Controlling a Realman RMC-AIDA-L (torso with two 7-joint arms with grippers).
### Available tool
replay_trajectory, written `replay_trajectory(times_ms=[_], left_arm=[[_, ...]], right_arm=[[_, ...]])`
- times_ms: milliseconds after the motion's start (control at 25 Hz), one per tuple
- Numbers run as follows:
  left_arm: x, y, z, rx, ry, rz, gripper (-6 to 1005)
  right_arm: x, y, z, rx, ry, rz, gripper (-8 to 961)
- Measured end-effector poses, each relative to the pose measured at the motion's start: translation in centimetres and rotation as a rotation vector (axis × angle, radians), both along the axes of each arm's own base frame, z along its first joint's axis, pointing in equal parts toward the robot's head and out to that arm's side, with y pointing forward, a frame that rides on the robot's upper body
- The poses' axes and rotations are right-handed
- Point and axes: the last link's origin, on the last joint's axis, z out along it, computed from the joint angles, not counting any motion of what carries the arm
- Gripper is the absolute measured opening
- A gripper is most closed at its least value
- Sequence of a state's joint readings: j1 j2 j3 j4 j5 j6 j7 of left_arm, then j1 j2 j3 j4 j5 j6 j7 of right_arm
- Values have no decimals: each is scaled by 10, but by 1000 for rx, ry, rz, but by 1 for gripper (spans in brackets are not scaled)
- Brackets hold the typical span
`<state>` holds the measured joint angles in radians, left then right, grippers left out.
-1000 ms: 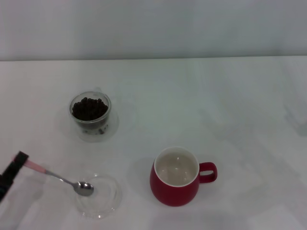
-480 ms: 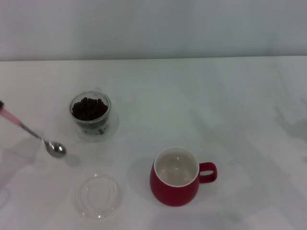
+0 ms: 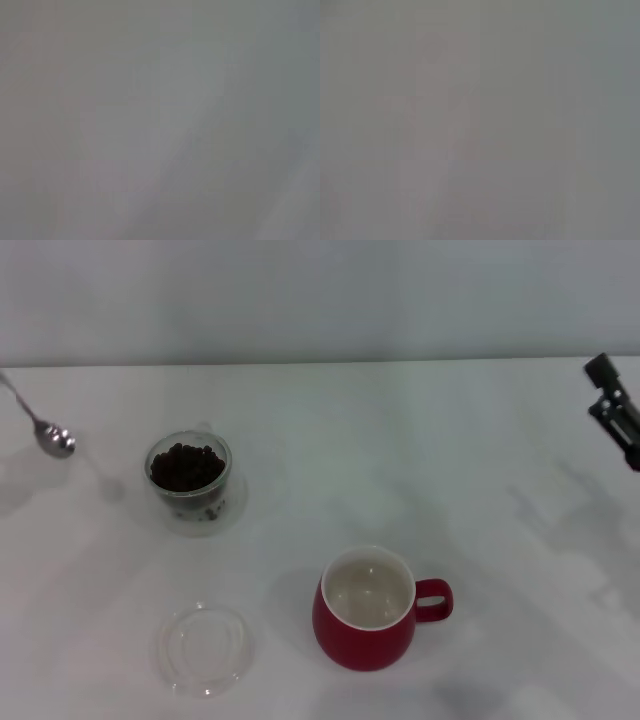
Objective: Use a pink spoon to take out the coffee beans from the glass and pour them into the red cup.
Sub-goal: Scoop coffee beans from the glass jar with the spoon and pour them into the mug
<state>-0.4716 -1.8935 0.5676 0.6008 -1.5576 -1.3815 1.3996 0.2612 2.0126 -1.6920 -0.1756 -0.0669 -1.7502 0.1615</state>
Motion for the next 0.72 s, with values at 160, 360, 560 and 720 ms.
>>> replay_trajectory(times_ms=[160,360,560,720], left_arm=[[22,24,4,-30,93,-42,125],[45,49,-7,-81,191,-61,124],[62,64,-19,-142,292,-83,124],[74,71,-30,-180,348,-112,125]], right_arm=[[-7,-6,-8,-53,3,53,815],[-7,-10,-8,-69,13,65,815],[-2,-16,-7,-73,24,48,815],[3,-18,-7,-72,22,24,815]])
